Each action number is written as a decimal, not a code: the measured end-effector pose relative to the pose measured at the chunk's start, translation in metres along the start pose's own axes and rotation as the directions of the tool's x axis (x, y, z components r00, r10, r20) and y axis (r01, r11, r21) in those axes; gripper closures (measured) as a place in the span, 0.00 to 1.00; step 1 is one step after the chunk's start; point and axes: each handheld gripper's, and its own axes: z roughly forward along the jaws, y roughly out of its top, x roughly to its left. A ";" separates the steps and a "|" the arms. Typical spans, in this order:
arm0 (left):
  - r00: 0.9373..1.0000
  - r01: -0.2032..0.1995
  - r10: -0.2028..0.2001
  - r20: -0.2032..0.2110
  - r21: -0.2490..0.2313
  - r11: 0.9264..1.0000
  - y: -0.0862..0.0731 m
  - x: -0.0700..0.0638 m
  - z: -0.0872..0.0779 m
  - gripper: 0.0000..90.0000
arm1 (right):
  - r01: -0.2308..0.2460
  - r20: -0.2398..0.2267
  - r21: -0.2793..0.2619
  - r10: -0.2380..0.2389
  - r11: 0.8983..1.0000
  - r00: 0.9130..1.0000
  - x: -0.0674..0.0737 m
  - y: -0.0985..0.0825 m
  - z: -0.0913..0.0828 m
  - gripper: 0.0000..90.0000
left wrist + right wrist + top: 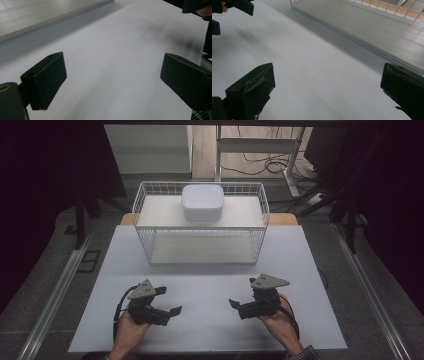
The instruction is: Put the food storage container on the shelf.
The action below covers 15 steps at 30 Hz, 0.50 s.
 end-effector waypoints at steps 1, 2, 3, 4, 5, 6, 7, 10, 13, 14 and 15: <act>1.000 -0.001 0.001 -0.003 0.001 1.000 -0.001 0.000 -0.001 0.07 | -0.002 0.002 0.000 0.002 1.000 1.000 0.000 -0.001 -0.001 0.00; 1.000 -0.002 0.002 -0.007 0.003 1.000 -0.003 -0.001 -0.002 0.07 | -0.002 0.004 0.000 0.002 1.000 1.000 0.000 -0.003 -0.002 0.00; 1.000 -0.004 0.004 -0.008 0.009 1.000 -0.004 -0.001 -0.002 0.07 | -0.005 0.006 0.002 0.005 1.000 1.000 0.000 -0.004 -0.004 0.00; 1.000 -0.005 0.005 -0.011 0.011 1.000 -0.005 -0.001 -0.003 0.07 | -0.007 0.007 0.002 0.007 1.000 1.000 -0.001 -0.005 -0.005 0.00; 1.000 -0.005 0.006 -0.014 0.014 1.000 -0.007 -0.001 -0.004 0.07 | -0.008 0.009 0.003 0.008 1.000 1.000 -0.001 -0.007 -0.006 0.00; 1.000 -0.003 0.004 -0.014 0.018 1.000 -0.009 -0.002 -0.005 0.07 | -0.009 0.013 0.004 0.009 1.000 1.000 -0.001 -0.008 -0.007 0.00; 1.000 0.000 0.000 -0.014 0.021 1.000 -0.010 -0.002 -0.006 0.07 | -0.009 0.017 0.007 0.009 1.000 1.000 -0.001 -0.010 -0.009 0.00; 1.000 0.012 -0.012 -0.013 0.022 1.000 -0.014 -0.002 -0.009 0.06 | -0.011 0.025 0.012 0.011 1.000 1.000 -0.001 -0.015 -0.012 0.00; 1.000 0.017 -0.016 -0.023 0.024 1.000 -0.019 -0.002 -0.014 0.06 | -0.012 0.034 0.018 0.012 1.000 0.999 -0.002 -0.019 -0.015 0.00; 0.999 0.017 -0.017 -0.029 0.025 1.000 -0.020 -0.002 -0.015 0.06 | -0.012 0.038 0.019 0.011 1.000 0.999 -0.002 -0.021 -0.017 0.00; 0.999 0.017 -0.016 -0.035 0.026 1.000 -0.022 -0.002 -0.017 0.06 | -0.010 0.042 0.021 0.009 1.000 0.999 -0.002 -0.021 -0.018 0.00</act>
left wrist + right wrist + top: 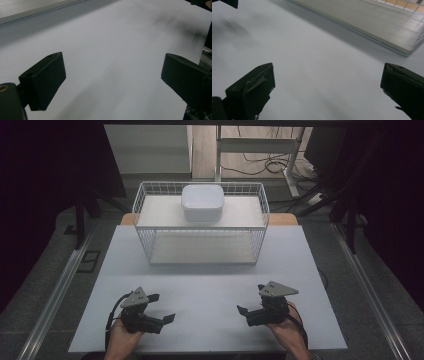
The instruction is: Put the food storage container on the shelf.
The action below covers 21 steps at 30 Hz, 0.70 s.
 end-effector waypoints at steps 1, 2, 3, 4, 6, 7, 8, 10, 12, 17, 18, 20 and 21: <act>1.000 0.000 0.000 -0.005 0.000 1.000 -0.001 0.000 -0.002 0.06 | 0.000 0.004 0.000 0.000 1.000 1.000 0.000 -0.001 -0.002 0.00; 1.000 0.000 0.000 -0.009 0.000 1.000 -0.003 0.000 -0.004 0.06 | -0.002 0.008 -0.001 0.002 1.000 1.000 0.000 -0.002 -0.003 0.00; 1.000 -0.001 0.001 -0.013 0.000 1.000 -0.004 0.000 -0.005 0.06 | 0.000 0.013 -0.002 0.000 1.000 1.000 -0.001 -0.004 -0.005 0.00; 1.000 -0.002 0.002 -0.018 0.001 1.000 -0.006 0.000 -0.007 0.06 | 0.000 0.018 0.000 0.000 1.000 1.000 -0.001 -0.005 -0.007 0.00; 1.000 -0.005 0.005 -0.029 0.001 1.000 -0.008 -0.001 -0.011 0.06 | -0.003 0.025 -0.004 0.003 1.000 1.000 -0.002 -0.007 -0.011 0.00; 0.999 -0.005 0.005 -0.033 0.000 1.000 -0.009 -0.001 -0.013 0.06 | -0.008 0.030 -0.004 0.008 1.000 1.000 -0.002 -0.008 -0.013 0.00; 0.999 -0.002 0.002 -0.036 -0.001 1.000 -0.010 -0.001 -0.014 0.06 | -0.009 0.033 -0.005 0.009 1.000 0.999 -0.003 -0.009 -0.015 0.00; 0.999 0.001 -0.001 -0.041 -0.003 1.000 -0.012 -0.001 -0.017 0.06 | -0.014 0.040 -0.004 0.014 1.000 0.999 -0.004 -0.012 -0.019 0.00; 0.999 0.005 -0.005 -0.044 -0.003 1.000 -0.014 0.000 -0.019 0.06 | -0.019 0.049 -0.001 0.019 1.000 0.999 -0.005 -0.015 -0.022 0.00; 0.998 0.017 -0.018 -0.054 -0.006 1.000 -0.018 0.001 -0.024 0.06 | -0.035 0.075 0.009 0.035 0.999 0.997 -0.008 -0.022 -0.031 0.00; 0.998 0.020 -0.020 -0.055 -0.006 1.000 -0.019 0.001 -0.025 0.06 | -0.037 0.078 0.009 0.036 0.999 0.996 -0.008 -0.023 -0.032 0.00; 0.998 0.025 -0.025 -0.057 -0.006 1.000 -0.021 0.002 -0.027 0.06 | -0.046 0.088 0.011 0.045 0.999 0.995 -0.009 -0.026 -0.035 0.00; 0.998 0.027 -0.027 -0.059 -0.006 1.000 -0.022 0.002 -0.027 0.06 | -0.048 0.092 0.012 0.046 0.999 0.995 -0.010 -0.028 -0.037 0.00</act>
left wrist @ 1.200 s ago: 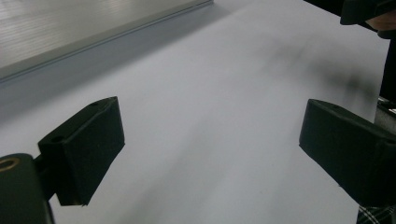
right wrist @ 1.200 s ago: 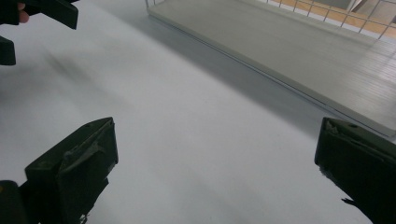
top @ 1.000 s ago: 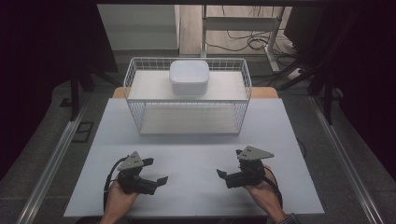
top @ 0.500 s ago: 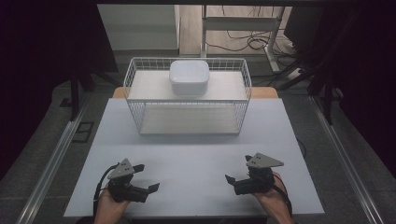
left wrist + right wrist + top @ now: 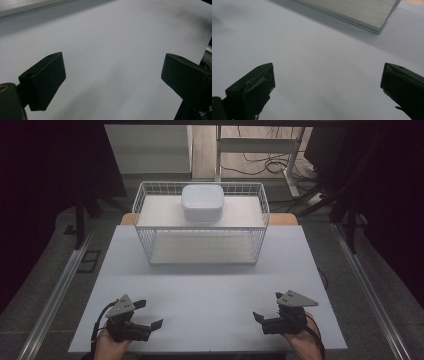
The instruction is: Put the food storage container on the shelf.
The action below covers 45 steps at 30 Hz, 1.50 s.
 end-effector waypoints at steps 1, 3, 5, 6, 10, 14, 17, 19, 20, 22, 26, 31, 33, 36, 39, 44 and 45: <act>1.000 0.002 -0.002 -0.001 0.001 1.000 -0.001 0.000 -0.001 0.06 | -0.004 0.005 0.003 0.004 1.000 1.000 -0.001 -0.001 -0.001 0.00; 1.000 0.006 -0.006 -0.006 0.003 1.000 -0.003 0.001 -0.002 0.06 | -0.012 0.012 0.006 0.012 1.000 1.000 -0.002 -0.005 -0.004 0.00; 1.000 0.007 -0.007 -0.013 0.003 1.000 -0.004 0.002 -0.003 0.06 | -0.019 0.019 0.010 0.019 1.000 1.000 -0.003 -0.008 -0.006 0.00; 1.000 0.008 -0.008 -0.017 0.003 1.000 -0.004 0.003 -0.004 0.06 | -0.022 0.023 0.013 0.022 1.000 0.999 -0.004 -0.009 -0.007 0.00; 0.999 0.016 -0.015 -0.032 0.002 1.000 -0.007 0.005 -0.008 0.06 | -0.033 0.039 0.021 0.032 0.999 0.999 -0.007 -0.015 -0.010 0.00; 0.999 0.027 -0.027 -0.043 -0.001 1.000 -0.010 0.008 -0.012 0.06 | -0.048 0.058 0.030 0.046 0.998 0.997 -0.011 -0.021 -0.014 0.00; 0.998 0.037 -0.037 -0.051 -0.002 0.999 -0.012 0.011 -0.014 0.06 | -0.057 0.069 0.035 0.055 0.998 0.996 -0.013 -0.026 -0.017 0.00; 0.998 0.041 -0.041 -0.056 -0.002 0.999 -0.013 0.012 -0.015 0.06 | -0.064 0.077 0.040 0.061 0.997 0.995 -0.015 -0.029 -0.019 0.00; 0.997 0.044 -0.044 -0.058 -0.002 0.999 -0.014 0.013 -0.016 0.06 | -0.069 0.082 0.042 0.066 0.997 0.994 -0.015 -0.030 -0.020 0.00; 0.997 0.049 -0.049 -0.060 -0.002 0.999 -0.015 0.014 -0.017 0.06 | -0.073 0.089 0.047 0.069 0.996 0.994 -0.017 -0.033 -0.021 0.00; 0.996 0.061 -0.061 -0.068 0.001 0.998 -0.017 0.017 -0.019 0.06 | -0.083 0.104 0.060 0.077 0.995 0.992 -0.019 -0.038 -0.023 0.00; 0.995 0.079 -0.078 -0.069 0.009 0.997 -0.019 0.020 -0.019 0.06 | -0.098 0.126 0.081 0.087 0.992 0.988 -0.022 -0.044 -0.025 0.00; 0.994 0.083 -0.083 -0.067 0.009 0.996 -0.020 0.020 -0.019 0.06 | -0.106 0.133 0.092 0.093 0.990 0.987 -0.023 -0.047 -0.025 0.00; 0.994 0.092 -0.091 -0.066 0.014 0.996 -0.020 0.021 -0.018 0.05 | -0.119 0.138 0.092 0.106 0.989 0.985 -0.025 -0.048 -0.025 0.00; 0.993 0.102 -0.100 -0.064 0.021 0.995 -0.020 0.022 -0.018 0.05 | -0.131 0.145 0.090 0.117 0.987 0.982 -0.026 -0.048 -0.026 0.00; 0.991 0.120 -0.116 -0.069 0.047 0.992 -0.019 0.024 -0.015 0.06 | -0.145 0.151 0.103 0.129 0.984 0.980 -0.027 -0.049 -0.024 0.00; 0.991 0.121 -0.117 -0.070 0.053 0.991 -0.019 0.024 -0.014 0.07 | -0.145 0.151 0.106 0.128 0.984 0.980 -0.027 -0.049 -0.024 0.00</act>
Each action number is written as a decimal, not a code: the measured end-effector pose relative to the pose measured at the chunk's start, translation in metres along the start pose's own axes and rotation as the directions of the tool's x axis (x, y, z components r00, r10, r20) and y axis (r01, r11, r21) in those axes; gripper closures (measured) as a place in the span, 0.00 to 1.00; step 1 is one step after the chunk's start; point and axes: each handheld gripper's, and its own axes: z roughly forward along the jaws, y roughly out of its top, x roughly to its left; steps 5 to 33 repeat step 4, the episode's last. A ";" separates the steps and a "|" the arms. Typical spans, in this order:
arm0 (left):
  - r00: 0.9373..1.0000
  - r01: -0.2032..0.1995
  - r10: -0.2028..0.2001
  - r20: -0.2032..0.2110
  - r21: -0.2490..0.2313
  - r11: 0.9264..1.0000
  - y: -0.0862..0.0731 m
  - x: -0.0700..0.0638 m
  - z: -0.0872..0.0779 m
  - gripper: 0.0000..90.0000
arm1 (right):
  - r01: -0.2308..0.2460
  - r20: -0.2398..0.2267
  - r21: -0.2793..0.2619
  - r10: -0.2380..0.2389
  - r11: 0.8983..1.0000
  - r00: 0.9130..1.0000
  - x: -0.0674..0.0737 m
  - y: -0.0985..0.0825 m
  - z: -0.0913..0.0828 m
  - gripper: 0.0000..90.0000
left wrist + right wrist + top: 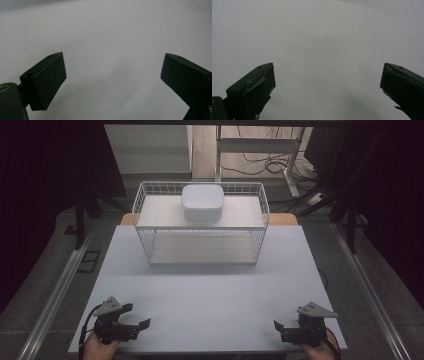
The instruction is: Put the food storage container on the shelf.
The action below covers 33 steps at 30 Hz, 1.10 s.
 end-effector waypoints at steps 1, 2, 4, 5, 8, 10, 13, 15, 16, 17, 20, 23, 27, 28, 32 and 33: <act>1.000 0.002 -0.002 -0.001 0.005 1.000 0.000 0.000 0.001 0.07 | 0.000 0.000 0.003 0.000 1.000 1.000 0.000 0.000 0.000 0.00; 1.000 0.005 -0.005 -0.001 0.010 1.000 0.001 0.000 0.001 0.07 | 0.004 0.000 0.005 -0.004 1.000 1.000 0.000 0.000 0.001 0.00; 1.000 0.009 -0.009 0.000 0.024 1.000 0.001 0.001 0.002 0.08 | 0.004 0.002 0.011 -0.004 1.000 1.000 0.000 0.000 0.001 0.00; 1.000 0.009 -0.009 0.000 0.024 1.000 0.001 0.001 0.002 0.08 | 0.004 0.002 0.011 -0.004 1.000 1.000 0.000 0.000 0.001 0.00; 1.000 0.009 -0.009 0.000 0.024 1.000 0.001 0.001 0.002 0.08 | 0.004 0.002 0.011 -0.004 1.000 1.000 0.000 0.000 0.001 0.00; 1.000 0.009 -0.009 0.000 0.024 1.000 0.001 0.001 0.002 0.08 | 0.004 0.002 0.011 -0.004 1.000 1.000 0.000 0.000 0.001 0.00; 1.000 0.009 -0.009 0.000 0.024 1.000 0.001 0.001 0.002 0.08 | 0.004 0.002 0.011 -0.004 1.000 1.000 0.000 0.000 0.001 0.00; 1.000 0.009 -0.009 0.000 0.024 1.000 0.001 0.001 0.002 0.08 | 0.004 0.002 0.011 -0.004 1.000 1.000 0.000 0.000 0.001 0.00; 1.000 0.009 -0.009 0.000 0.024 1.000 0.001 0.001 0.002 0.08 | 0.004 0.002 0.011 -0.004 1.000 1.000 0.000 0.000 0.001 0.00; 1.000 0.009 -0.009 0.000 0.024 1.000 0.001 0.001 0.002 0.08 | 0.004 0.002 0.011 -0.004 1.000 1.000 0.000 0.000 0.001 0.00; 1.000 0.009 -0.009 0.000 0.024 1.000 0.001 0.001 0.002 0.08 | 0.004 0.002 0.011 -0.004 1.000 1.000 0.000 0.000 0.001 0.00; 1.000 0.009 -0.009 0.000 0.024 1.000 0.001 0.001 0.002 0.08 | 0.004 0.002 0.011 -0.004 1.000 1.000 0.000 0.000 0.001 0.00; 1.000 0.009 -0.009 0.000 0.024 1.000 0.001 0.001 0.002 0.08 | 0.004 0.002 0.011 -0.004 1.000 1.000 0.000 0.000 0.001 0.00; 1.000 0.009 -0.009 0.000 0.024 1.000 0.001 0.001 0.002 0.08 | 0.004 0.002 0.011 -0.004 1.000 1.000 0.000 0.000 0.001 0.00; 1.000 0.009 -0.009 0.000 0.024 1.000 0.001 0.001 0.002 0.08 | 0.004 0.002 0.011 -0.004 1.000 1.000 0.000 0.000 0.001 0.00; 1.000 0.009 -0.009 0.000 0.024 1.000 0.001 0.001 0.002 0.08 | 0.004 0.002 0.011 -0.004 1.000 1.000 0.000 0.000 0.001 0.00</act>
